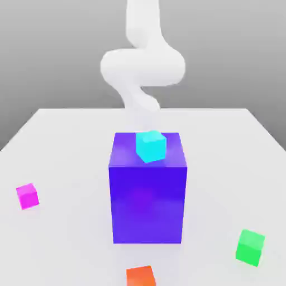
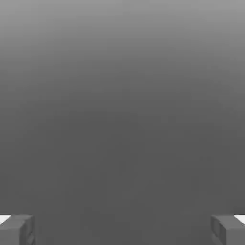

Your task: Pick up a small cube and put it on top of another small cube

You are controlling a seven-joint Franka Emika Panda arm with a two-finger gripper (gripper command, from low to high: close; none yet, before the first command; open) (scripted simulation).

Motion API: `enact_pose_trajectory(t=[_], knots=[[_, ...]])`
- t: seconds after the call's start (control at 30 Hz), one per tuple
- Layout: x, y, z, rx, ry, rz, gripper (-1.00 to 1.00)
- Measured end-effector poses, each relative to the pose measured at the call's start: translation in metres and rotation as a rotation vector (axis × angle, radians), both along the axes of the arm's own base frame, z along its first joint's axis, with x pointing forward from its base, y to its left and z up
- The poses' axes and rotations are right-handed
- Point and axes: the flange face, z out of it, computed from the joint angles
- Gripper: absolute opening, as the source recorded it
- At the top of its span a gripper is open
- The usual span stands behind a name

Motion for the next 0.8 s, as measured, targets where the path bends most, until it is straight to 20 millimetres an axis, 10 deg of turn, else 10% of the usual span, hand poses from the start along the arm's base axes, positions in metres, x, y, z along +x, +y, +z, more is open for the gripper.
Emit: enact_pose_trajectory(t=[0.17,0.33,0.67,0.8], knots=[[0.035,-0.089,-0.106,0.037,0.158,-0.194,0.0],[0.025,-0.175,-0.214,0.1,0.305,-0.382,0.0],[-0.113,-0.295,-0.42,0.312,0.568,-0.776,0.0],[-0.152,-0.296,-0.481,0.373,0.635,-0.842,0.0]])
